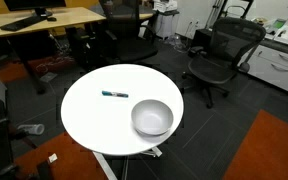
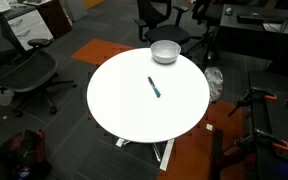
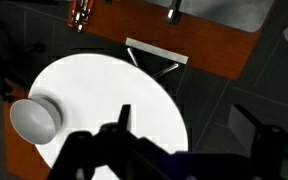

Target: Put the marker in the bowl

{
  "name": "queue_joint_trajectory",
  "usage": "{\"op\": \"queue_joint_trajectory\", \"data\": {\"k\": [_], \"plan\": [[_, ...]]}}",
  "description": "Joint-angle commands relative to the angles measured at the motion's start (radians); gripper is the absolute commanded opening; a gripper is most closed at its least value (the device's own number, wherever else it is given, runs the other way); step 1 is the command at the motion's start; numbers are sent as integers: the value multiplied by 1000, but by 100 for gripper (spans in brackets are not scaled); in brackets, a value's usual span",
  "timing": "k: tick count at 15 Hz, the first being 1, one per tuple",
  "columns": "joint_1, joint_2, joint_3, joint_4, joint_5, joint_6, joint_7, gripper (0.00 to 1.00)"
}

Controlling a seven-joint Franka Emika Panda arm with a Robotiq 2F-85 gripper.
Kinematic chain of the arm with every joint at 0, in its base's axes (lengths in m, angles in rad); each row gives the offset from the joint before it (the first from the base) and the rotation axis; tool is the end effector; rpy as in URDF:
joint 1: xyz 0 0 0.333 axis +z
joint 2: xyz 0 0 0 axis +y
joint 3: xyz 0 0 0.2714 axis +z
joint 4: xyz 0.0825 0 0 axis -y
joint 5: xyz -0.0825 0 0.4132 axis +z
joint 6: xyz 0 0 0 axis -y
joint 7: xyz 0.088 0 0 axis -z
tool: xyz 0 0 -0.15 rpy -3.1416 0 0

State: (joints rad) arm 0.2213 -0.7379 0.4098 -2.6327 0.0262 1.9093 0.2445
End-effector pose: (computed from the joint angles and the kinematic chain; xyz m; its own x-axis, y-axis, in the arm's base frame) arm 0.3282 0.2083 0.3685 0.9607 0.2754 0.0349 0.2591 -0.9347 0.2432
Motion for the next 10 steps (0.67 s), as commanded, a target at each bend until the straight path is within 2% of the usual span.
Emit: {"op": "queue_joint_trajectory", "data": {"k": [1,6,10], "plan": [[19,6,-17,1,-13,-1,12,100],[15,10,-20,1,-15,7,13,100],[-36,26,-59,-7,-55,96,17,100]]}}
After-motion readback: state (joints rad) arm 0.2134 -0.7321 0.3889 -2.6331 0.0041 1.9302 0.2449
